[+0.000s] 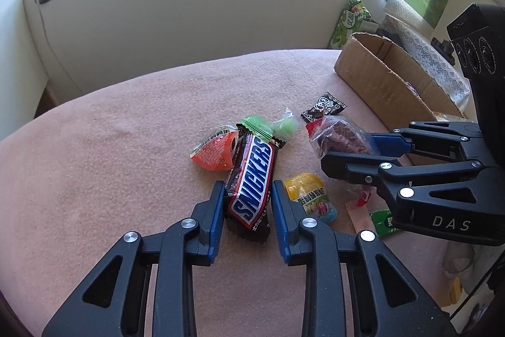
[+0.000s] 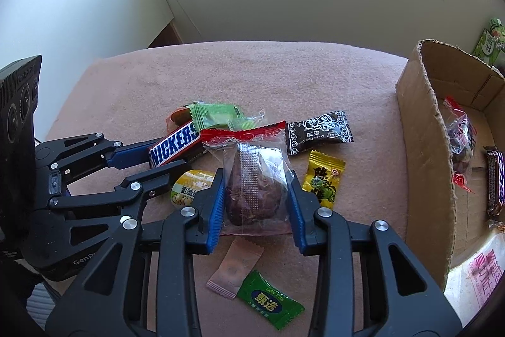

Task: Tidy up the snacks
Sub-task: 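Carry the Snickers bar and cake bag into the box and release both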

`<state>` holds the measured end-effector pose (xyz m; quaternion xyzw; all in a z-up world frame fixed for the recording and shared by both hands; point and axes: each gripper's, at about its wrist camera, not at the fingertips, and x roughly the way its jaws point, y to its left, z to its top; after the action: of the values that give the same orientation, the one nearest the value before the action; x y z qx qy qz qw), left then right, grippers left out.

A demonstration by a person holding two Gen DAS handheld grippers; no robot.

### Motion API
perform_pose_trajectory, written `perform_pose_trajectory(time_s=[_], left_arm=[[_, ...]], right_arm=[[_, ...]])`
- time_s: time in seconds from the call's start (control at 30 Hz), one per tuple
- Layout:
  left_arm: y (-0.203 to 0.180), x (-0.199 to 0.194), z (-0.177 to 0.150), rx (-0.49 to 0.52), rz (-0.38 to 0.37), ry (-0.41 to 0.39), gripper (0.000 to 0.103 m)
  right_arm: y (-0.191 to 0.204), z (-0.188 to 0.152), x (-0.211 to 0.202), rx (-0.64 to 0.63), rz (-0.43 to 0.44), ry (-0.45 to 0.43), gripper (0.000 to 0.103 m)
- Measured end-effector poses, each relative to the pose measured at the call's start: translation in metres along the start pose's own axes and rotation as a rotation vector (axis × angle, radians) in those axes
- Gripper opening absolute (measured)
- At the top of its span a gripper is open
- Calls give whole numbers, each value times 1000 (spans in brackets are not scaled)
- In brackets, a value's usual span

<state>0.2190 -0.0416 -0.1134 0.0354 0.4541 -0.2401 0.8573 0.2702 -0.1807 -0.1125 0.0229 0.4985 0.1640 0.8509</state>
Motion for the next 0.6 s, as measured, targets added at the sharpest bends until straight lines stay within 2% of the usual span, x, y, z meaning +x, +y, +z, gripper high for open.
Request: perform_pose_trajectory(time_s=[0.3, 0.6], left_arm=[[1, -32, 0, -49, -13, -66, 27], [-23, -54, 13, -24, -19, -132, 27]], right_arm=[[-5, -6, -27, 0, 13, -36, 37], [-6, -6, -63, -1, 12, -107, 37]])
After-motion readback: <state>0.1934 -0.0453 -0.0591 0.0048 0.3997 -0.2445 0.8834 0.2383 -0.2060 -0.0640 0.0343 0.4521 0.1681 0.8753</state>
